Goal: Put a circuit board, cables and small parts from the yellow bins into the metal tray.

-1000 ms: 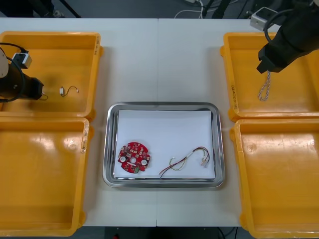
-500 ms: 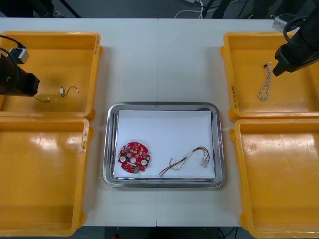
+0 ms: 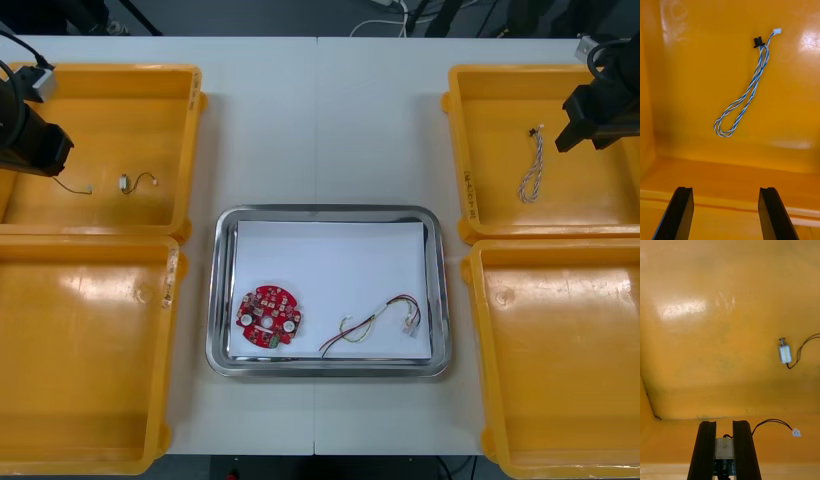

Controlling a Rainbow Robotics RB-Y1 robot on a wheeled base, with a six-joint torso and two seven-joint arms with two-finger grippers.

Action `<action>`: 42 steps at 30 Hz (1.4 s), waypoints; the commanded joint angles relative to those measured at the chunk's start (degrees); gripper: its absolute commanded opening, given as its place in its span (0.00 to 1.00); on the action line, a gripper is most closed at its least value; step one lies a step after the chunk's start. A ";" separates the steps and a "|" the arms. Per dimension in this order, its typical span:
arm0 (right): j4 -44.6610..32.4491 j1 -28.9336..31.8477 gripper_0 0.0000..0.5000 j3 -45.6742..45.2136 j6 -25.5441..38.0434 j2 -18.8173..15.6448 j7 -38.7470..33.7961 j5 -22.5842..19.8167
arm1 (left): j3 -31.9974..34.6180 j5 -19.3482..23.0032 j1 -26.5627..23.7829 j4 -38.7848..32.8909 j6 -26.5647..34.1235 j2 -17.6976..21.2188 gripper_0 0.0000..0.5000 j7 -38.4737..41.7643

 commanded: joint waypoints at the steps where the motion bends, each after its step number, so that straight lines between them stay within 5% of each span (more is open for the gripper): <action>1: -0.28 -3.26 1.00 -1.61 -1.94 -0.88 -5.66 1.47 | 1.25 0.00 -3.97 -5.96 4.78 0.30 0.00 -0.81; 12: 4.29 -3.87 1.00 -1.61 -9.05 1.23 -14.45 3.58 | -3.84 3.16 -7.83 -15.45 12.95 -3.13 0.00 10.79; 31: 19.58 -8.44 1.00 -2.05 -26.11 3.78 -16.30 5.16 | -16.85 7.12 -10.82 -24.68 13.00 -10.51 0.00 31.53; 42: 24.76 -8.44 1.00 -2.05 -31.29 3.96 -15.42 6.56 | -27.57 5.53 -10.82 -25.21 8.38 -12.97 0.00 42.78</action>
